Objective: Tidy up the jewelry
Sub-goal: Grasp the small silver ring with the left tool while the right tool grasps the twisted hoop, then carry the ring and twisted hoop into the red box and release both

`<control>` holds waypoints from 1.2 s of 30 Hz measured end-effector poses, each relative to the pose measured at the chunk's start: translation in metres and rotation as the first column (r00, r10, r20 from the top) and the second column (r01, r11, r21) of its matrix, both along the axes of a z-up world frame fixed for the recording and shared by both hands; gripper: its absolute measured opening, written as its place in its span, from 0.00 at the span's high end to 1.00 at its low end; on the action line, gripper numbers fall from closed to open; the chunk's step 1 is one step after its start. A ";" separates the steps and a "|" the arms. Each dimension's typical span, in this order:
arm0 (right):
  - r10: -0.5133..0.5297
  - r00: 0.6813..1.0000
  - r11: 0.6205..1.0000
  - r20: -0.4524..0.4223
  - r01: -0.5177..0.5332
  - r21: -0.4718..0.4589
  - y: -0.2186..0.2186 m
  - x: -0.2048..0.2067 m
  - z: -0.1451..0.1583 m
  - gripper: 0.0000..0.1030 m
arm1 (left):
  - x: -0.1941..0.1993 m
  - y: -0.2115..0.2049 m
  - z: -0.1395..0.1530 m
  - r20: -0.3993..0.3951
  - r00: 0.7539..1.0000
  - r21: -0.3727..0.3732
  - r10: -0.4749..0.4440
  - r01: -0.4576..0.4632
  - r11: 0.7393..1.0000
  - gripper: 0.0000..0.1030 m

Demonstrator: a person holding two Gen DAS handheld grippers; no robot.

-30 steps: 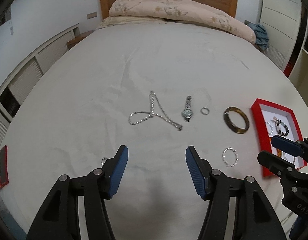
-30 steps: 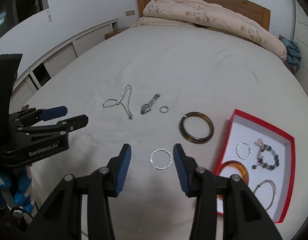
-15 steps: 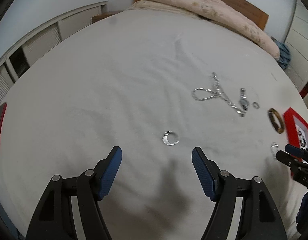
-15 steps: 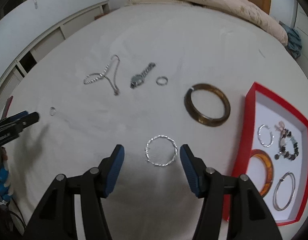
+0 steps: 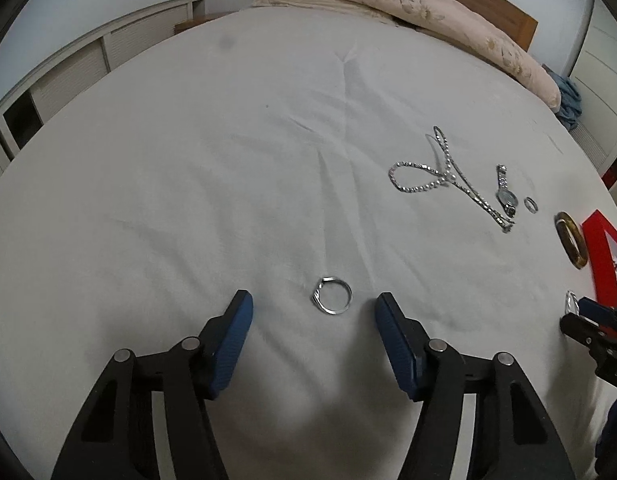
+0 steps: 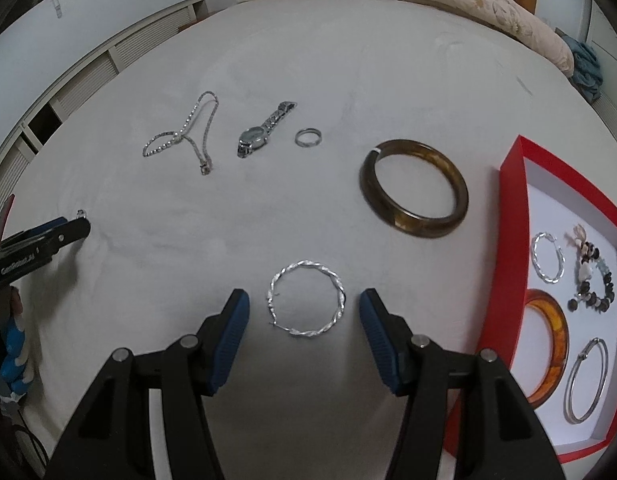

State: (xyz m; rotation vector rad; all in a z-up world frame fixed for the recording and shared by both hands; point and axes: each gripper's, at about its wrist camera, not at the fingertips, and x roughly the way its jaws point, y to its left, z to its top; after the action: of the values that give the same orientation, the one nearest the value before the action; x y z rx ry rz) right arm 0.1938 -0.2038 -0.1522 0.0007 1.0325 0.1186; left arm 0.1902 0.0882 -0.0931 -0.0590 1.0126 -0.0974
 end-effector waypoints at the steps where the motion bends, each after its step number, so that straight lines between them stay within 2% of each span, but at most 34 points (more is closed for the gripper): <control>1: -0.003 1.000 1.000 0.000 0.003 0.005 -0.001 0.000 -0.001 0.46 | 0.000 0.000 -0.001 0.002 1.000 0.005 -0.001 0.001 1.000 0.44; 4: -0.007 1.000 1.000 0.004 0.007 0.013 -0.002 0.000 -0.002 0.47 | 0.001 0.001 -0.001 0.015 1.000 0.027 -0.011 0.011 1.000 0.59; 5: -0.006 1.000 1.000 0.006 0.006 0.013 -0.002 0.000 -0.003 0.48 | 0.001 0.001 -0.001 0.016 1.000 0.027 -0.011 0.011 1.000 0.67; 6: -0.004 1.000 1.000 0.008 0.004 0.013 -0.003 -0.002 -0.003 0.53 | 0.002 0.002 0.000 0.016 1.000 0.024 -0.012 0.011 1.000 0.76; 7: 0.003 1.000 1.000 0.009 -0.003 0.017 -0.002 -0.002 -0.002 0.59 | 0.002 0.002 0.000 0.015 1.000 0.021 -0.014 0.014 1.000 0.81; 9: 0.017 1.000 1.000 0.012 -0.018 0.015 0.001 -0.003 -0.002 0.62 | 0.001 -0.001 0.001 0.017 1.000 0.031 -0.018 0.018 0.999 0.81; 15: 0.036 0.999 0.998 0.029 -0.037 0.053 0.000 -0.010 0.002 0.63 | -0.003 -0.008 0.009 0.012 1.000 0.035 -0.023 0.023 0.999 0.81; 19: 0.044 0.996 0.995 0.073 -0.051 0.086 0.000 -0.024 0.025 0.63 | -0.010 -0.020 0.024 0.027 0.998 0.022 -0.057 0.056 0.998 0.81; 24: 0.022 0.989 0.996 0.143 -0.034 0.084 -0.019 -0.049 0.061 0.63 | -0.013 -0.062 0.046 0.054 0.987 -0.023 -0.153 0.154 0.988 0.81; 27: -0.025 0.986 0.997 0.162 0.014 0.071 -0.046 -0.065 0.076 0.63 | -0.018 -0.104 0.058 0.070 0.969 -0.060 -0.239 0.243 0.968 0.81; 30: -0.099 0.982 0.994 0.160 0.092 0.050 -0.088 -0.085 0.082 0.63 | -0.023 -0.154 0.066 0.083 0.939 -0.103 -0.334 0.341 0.934 0.81; 33: -0.167 0.977 0.986 0.136 0.166 0.022 -0.132 -0.105 0.078 0.63 | -0.031 -0.209 0.068 0.085 0.899 -0.149 -0.430 0.438 0.887 0.81; 36: -0.210 0.972 0.978 0.103 0.211 0.007 -0.168 -0.118 0.069 0.63 | -0.039 -0.264 0.064 0.075 0.849 -0.159 -0.523 0.528 0.834 0.81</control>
State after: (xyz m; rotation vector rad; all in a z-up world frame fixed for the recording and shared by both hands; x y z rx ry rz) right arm 0.0757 -0.3715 -0.0835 0.0997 0.9234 -0.0760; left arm 0.1515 -0.1754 -0.0294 0.0648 0.9669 -0.6944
